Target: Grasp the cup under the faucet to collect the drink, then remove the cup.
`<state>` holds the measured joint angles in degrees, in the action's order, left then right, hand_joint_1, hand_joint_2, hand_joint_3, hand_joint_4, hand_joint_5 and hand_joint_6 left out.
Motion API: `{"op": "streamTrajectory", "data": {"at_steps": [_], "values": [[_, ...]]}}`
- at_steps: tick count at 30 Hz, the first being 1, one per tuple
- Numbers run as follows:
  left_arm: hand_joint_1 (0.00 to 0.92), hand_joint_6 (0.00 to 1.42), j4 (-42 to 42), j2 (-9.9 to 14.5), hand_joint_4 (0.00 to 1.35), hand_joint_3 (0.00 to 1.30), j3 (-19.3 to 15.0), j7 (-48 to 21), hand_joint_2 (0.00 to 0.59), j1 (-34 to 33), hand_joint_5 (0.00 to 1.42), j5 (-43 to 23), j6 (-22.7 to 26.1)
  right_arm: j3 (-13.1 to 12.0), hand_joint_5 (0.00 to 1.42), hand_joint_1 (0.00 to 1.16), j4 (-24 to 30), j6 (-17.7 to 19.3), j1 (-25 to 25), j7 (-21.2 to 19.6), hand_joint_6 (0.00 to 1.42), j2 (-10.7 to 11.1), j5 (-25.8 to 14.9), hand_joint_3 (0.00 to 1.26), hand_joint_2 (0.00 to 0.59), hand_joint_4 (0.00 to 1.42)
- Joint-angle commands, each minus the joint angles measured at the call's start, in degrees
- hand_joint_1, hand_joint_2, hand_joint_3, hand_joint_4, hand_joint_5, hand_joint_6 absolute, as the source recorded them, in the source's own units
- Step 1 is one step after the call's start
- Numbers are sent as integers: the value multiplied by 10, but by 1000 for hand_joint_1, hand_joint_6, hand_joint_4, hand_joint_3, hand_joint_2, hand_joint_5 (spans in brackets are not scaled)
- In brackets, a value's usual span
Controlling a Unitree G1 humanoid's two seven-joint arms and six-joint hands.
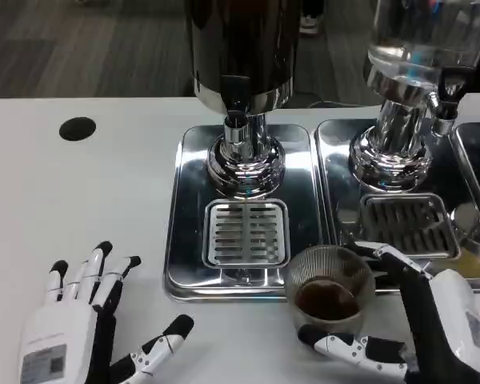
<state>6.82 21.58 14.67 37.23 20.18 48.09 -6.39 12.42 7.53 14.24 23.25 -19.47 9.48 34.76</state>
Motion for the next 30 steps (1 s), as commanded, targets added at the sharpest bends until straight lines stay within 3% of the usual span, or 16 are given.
{"op": "streamTrajectory", "data": {"at_steps": [1,14,21,30], "values": [[0,0,-6,4,0,239,4,-4,147,6,114,12,7,-6,618,836,-9,47,-8,-32,335,5,1,683,191,734],[0,0,-23,9,0,239,2,-7,147,17,114,14,16,-13,587,826,-90,91,-27,-52,302,10,-9,656,192,701],[0,0,-30,11,0,239,0,-8,147,21,114,13,19,-12,462,783,-111,102,-36,-45,239,17,-12,411,182,498],[0,0,-29,10,0,239,4,-9,147,18,114,18,25,-9,324,764,-142,119,-45,-24,191,32,-32,257,171,316]]}}
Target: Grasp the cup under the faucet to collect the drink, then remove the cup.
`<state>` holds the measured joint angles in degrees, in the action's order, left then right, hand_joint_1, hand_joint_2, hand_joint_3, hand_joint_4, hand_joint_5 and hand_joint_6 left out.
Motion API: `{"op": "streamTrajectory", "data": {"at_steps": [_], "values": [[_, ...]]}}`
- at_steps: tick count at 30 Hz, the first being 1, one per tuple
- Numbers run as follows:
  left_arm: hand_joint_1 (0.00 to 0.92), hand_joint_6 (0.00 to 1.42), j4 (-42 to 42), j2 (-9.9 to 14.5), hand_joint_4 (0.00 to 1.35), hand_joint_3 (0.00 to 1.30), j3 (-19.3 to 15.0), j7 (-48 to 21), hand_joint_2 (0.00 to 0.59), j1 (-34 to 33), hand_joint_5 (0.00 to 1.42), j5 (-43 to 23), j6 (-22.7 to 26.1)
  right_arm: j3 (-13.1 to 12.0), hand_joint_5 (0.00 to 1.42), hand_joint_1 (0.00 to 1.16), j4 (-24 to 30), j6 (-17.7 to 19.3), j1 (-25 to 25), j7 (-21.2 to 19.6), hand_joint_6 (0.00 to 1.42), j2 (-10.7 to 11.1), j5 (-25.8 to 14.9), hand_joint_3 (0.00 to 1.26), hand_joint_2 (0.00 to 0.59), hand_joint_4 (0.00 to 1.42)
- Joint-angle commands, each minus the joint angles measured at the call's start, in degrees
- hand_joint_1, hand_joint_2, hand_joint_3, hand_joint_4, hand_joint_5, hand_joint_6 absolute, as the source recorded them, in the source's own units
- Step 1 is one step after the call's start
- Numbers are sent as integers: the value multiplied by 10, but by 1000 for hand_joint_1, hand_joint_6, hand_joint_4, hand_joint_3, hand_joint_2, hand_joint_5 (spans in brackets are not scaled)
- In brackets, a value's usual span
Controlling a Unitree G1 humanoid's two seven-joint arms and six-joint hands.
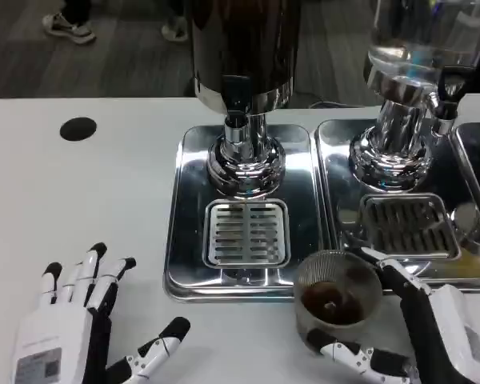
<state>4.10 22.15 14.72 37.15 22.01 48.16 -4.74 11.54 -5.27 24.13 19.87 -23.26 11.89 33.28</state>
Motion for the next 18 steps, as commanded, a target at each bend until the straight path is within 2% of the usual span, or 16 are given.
{"op": "streamTrajectory", "data": {"at_steps": [1,5,11,14,18], "values": [[0,0,-2,4,0,239,4,-8,147,-1,114,19,10,0,321,764,-18,25,-11,16,189,9,-20,253,170,314],[0,0,0,1,0,239,2,-9,147,-2,114,21,9,0,305,754,-21,35,-12,18,174,12,-23,240,172,289],[0,0,3,1,0,239,0,-10,147,-3,114,18,7,0,180,706,-29,53,-14,33,120,19,-39,84,165,118],[0,0,5,1,0,240,1,-10,148,-5,114,18,6,-3,138,670,-27,69,-11,45,102,21,-61,47,171,58],[0,0,9,-1,0,246,3,-11,148,-9,115,17,5,-6,104,645,-20,76,-6,57,85,23,-71,17,161,16]]}}
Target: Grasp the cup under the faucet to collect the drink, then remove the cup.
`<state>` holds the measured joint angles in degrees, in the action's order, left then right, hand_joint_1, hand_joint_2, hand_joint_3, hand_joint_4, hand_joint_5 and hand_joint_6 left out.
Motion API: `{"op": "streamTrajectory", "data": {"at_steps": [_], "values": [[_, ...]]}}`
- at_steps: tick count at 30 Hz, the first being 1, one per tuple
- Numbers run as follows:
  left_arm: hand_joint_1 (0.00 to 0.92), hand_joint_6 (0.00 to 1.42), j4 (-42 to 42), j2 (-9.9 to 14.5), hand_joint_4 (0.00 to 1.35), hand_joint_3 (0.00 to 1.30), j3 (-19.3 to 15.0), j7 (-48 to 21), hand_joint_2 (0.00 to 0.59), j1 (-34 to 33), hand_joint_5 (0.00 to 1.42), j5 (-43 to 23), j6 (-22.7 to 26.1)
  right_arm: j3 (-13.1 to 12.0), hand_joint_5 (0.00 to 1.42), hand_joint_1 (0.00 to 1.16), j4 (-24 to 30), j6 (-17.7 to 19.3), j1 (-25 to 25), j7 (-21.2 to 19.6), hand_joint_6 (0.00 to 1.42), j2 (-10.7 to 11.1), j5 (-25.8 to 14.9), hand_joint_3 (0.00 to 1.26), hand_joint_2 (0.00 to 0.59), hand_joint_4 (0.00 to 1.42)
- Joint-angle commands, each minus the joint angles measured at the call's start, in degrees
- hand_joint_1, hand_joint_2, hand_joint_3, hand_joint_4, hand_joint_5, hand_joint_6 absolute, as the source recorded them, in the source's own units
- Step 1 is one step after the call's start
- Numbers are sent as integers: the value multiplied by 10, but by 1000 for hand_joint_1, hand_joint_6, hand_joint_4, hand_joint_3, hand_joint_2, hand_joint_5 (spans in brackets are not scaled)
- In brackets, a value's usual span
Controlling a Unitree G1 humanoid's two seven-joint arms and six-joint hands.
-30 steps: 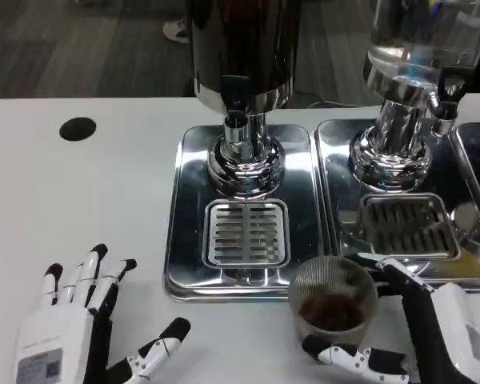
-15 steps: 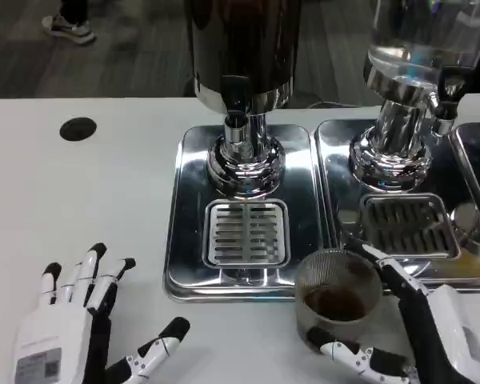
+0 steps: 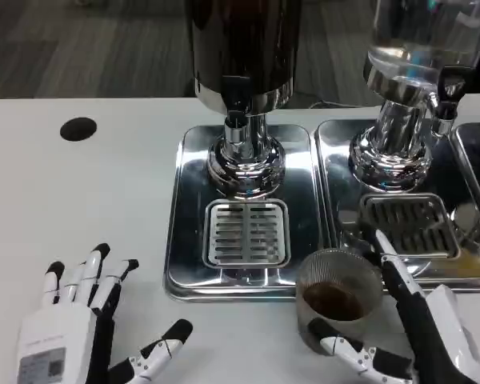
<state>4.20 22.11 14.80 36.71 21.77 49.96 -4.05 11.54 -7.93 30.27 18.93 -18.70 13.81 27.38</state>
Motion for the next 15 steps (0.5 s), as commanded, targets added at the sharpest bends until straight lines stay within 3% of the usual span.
{"op": "streamTrajectory", "data": {"at_steps": [1,10,15], "values": [[0,0,9,-1,0,247,3,-6,148,-7,115,-1,-2,-7,101,638,8,16,5,13,83,4,-13,7,166,13],[0,0,13,-3,0,249,4,-5,148,-12,115,-1,-5,-41,60,587,41,29,26,35,67,0,-63,0,174,0],[0,0,10,-5,0,249,5,-7,148,-17,115,0,-5,-72,39,478,69,37,44,51,49,-4,-110,0,201,0]]}}
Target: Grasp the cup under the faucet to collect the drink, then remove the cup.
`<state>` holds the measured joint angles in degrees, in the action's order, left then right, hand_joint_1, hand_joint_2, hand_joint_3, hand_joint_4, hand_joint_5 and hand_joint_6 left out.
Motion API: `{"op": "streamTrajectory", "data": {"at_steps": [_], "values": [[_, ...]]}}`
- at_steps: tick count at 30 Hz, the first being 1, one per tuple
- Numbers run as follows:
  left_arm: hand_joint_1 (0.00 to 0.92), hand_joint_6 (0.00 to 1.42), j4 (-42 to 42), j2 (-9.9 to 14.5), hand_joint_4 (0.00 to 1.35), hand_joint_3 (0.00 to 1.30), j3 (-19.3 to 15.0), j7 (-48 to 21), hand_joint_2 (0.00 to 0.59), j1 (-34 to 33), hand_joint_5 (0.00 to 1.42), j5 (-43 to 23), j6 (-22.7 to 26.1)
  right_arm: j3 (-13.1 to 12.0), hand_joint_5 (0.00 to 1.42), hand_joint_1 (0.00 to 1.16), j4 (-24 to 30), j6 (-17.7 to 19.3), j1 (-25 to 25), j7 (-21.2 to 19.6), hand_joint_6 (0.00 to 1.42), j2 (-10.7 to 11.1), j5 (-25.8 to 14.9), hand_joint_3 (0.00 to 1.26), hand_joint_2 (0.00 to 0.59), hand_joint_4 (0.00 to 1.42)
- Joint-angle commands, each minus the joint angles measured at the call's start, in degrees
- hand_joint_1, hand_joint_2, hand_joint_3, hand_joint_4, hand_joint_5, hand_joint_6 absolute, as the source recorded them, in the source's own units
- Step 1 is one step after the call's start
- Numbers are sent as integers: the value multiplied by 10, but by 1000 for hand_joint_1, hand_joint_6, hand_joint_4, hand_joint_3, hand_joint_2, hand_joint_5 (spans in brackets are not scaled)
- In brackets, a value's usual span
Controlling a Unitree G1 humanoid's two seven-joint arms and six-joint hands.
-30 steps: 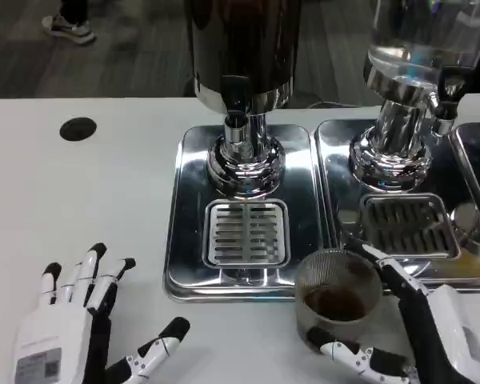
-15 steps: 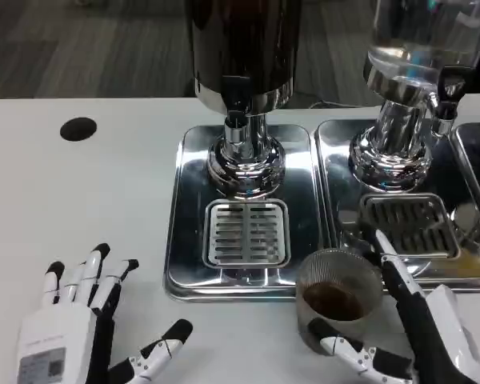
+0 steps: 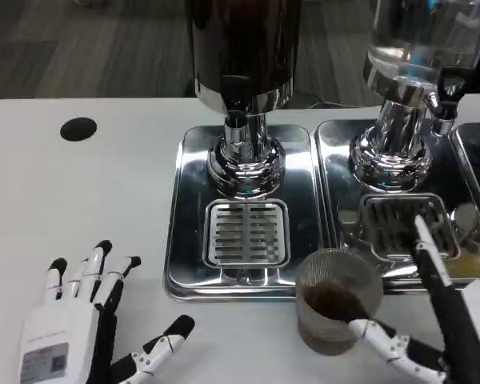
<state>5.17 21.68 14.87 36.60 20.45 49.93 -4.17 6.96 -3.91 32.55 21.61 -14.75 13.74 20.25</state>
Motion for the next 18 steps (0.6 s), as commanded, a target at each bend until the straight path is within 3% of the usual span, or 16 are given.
{"op": "streamTrajectory", "data": {"at_steps": [1,4,6,11,13,14,18], "values": [[0,0,1,-1,0,249,5,-6,148,-5,115,1,-4,-35,39,423,37,15,20,14,49,-4,-47,0,228,0],[0,0,-1,-3,0,249,5,-4,148,-4,115,0,-6,-61,67,377,52,13,19,9,49,-18,-72,27,342,0],[0,0,-3,-3,0,250,4,-1,148,0,115,-1,-7,-82,53,283,55,3,11,5,49,-28,-82,51,411,10],[0,0,-5,-3,0,250,-2,8,149,13,115,-6,-15,-111,4,190,50,-46,-25,5,27,-19,-37,96,496,1],[0,0,-5,-3,0,250,-4,12,149,19,115,-6,-18,-114,0,116,44,-93,-50,-9,2,-3,36,114,542,0],[0,0,-5,-4,0,250,-5,15,149,23,115,-6,-19,-108,0,73,37,-122,-65,-21,0,12,92,114,548,0],[0,0,-7,-5,0,247,-5,30,149,38,114,-4,-27,-54,0,1,5,-205,-100,-76,0,57,283,114,557,0]]}}
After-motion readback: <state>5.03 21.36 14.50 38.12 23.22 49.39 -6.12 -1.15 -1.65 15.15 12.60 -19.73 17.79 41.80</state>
